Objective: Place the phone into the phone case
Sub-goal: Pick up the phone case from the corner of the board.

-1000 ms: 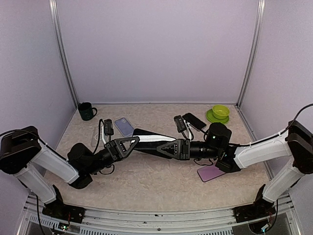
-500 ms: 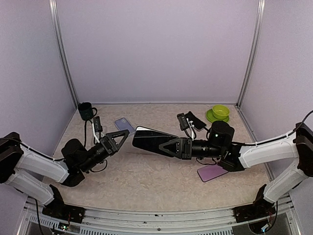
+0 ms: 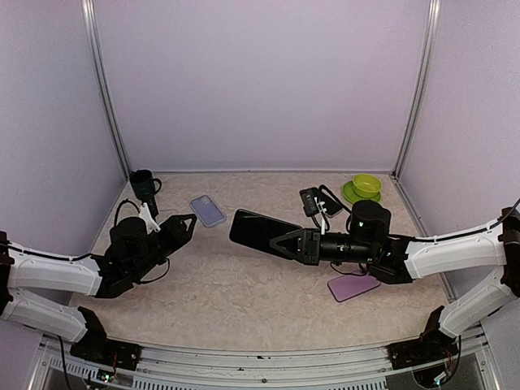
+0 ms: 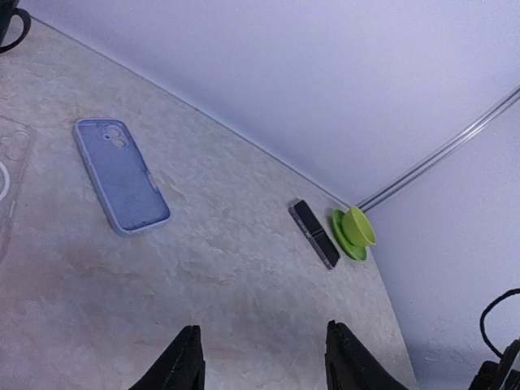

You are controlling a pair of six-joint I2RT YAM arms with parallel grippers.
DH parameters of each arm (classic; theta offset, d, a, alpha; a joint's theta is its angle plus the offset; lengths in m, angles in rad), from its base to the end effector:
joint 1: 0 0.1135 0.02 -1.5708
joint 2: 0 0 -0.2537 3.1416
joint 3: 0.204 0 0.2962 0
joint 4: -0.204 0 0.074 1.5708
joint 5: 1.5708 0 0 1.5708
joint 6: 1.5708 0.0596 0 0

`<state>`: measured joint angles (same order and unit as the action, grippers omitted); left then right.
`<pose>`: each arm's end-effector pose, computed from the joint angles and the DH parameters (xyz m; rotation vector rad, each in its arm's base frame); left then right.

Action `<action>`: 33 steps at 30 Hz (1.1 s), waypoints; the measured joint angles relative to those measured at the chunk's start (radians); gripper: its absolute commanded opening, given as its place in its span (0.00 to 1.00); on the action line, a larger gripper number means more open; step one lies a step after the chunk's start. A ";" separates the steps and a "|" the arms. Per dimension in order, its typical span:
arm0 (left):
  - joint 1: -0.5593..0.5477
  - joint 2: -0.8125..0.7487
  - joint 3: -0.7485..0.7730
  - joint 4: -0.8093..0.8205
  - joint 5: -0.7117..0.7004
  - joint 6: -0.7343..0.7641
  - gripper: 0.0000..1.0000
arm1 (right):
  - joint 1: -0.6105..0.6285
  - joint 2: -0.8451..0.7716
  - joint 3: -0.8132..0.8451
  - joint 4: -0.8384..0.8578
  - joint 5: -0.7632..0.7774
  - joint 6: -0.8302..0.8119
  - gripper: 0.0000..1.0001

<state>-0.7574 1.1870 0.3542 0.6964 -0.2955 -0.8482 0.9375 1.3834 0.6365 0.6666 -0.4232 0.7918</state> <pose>0.2258 -0.1896 0.1567 -0.3113 1.7662 -0.9318 0.1899 0.3001 0.1994 -0.5126 1.8629 1.5948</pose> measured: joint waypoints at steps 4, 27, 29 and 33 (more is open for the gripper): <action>0.020 0.033 0.042 -0.108 -0.055 -0.001 0.49 | 0.000 0.000 -0.001 -0.021 0.010 -0.008 0.00; 0.146 0.480 0.518 -0.485 -0.052 0.008 0.40 | 0.000 -0.056 -0.006 -0.119 0.073 -0.060 0.00; 0.150 0.525 0.582 -0.537 -0.052 0.011 0.40 | 0.000 -0.066 -0.006 -0.130 0.081 -0.067 0.00; 0.157 0.616 0.709 -0.649 -0.053 0.020 0.39 | 0.000 -0.079 -0.012 -0.143 0.094 -0.076 0.00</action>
<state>-0.6003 1.8034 1.0630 0.0479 -0.3481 -0.8284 0.9375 1.3048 0.6247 0.5240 -0.3290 0.7162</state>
